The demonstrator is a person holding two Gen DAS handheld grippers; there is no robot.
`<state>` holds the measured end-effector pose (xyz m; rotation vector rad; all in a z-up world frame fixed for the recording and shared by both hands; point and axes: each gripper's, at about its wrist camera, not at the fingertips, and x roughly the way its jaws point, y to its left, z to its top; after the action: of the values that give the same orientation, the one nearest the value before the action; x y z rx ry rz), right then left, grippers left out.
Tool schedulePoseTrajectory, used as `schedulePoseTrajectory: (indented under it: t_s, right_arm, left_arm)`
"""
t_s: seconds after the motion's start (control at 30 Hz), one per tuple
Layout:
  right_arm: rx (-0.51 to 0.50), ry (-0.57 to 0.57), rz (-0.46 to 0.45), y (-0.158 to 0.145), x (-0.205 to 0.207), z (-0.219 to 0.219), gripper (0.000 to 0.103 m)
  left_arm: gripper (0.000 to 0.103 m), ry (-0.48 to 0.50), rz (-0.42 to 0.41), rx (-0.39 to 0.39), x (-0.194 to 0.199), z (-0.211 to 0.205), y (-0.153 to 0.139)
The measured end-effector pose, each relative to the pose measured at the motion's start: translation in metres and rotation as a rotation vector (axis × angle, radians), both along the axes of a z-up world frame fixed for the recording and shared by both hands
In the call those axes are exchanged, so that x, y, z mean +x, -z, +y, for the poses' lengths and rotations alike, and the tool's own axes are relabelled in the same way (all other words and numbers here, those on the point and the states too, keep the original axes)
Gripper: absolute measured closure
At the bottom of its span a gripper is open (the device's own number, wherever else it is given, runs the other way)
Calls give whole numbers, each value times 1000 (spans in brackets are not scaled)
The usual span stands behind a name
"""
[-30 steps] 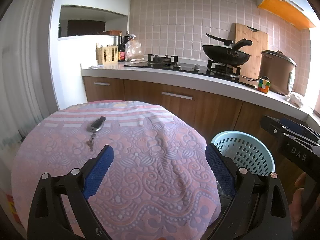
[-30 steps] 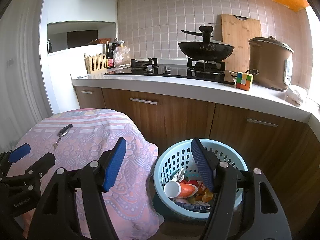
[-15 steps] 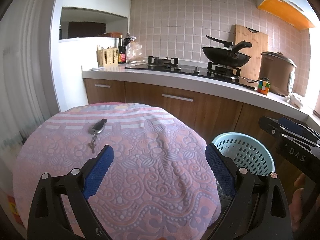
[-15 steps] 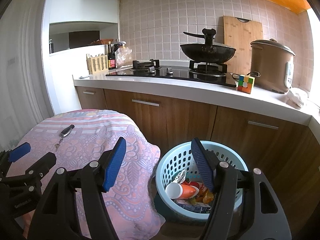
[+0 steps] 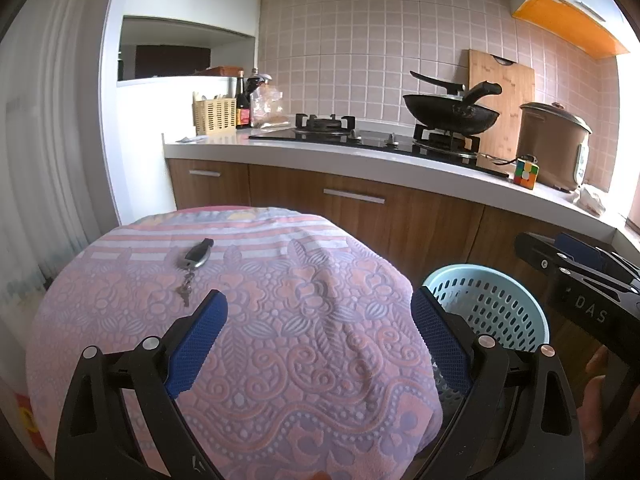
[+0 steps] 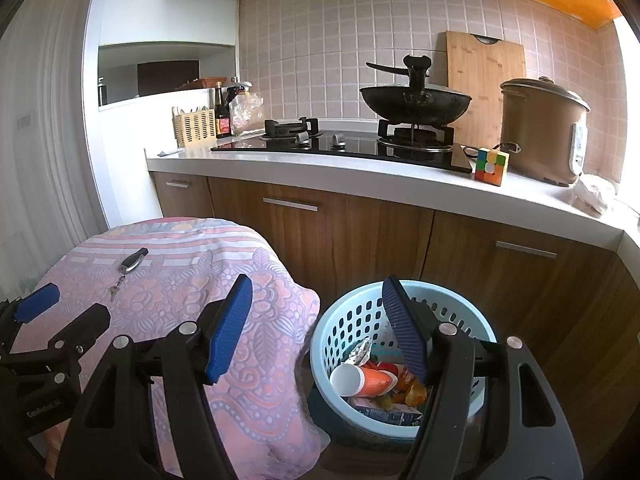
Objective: Collect trash
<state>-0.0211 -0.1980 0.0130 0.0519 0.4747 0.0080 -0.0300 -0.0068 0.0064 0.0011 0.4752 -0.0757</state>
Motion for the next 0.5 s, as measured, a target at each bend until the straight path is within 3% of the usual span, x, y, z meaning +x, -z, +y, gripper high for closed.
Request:
schedulePoseTrajectory:
  t_s: [0.5]
  right_arm:
    - [3,0,2,1,-2,-1,39]
  left_arm:
    - [13,-10,-8,3,-4,0,-1]
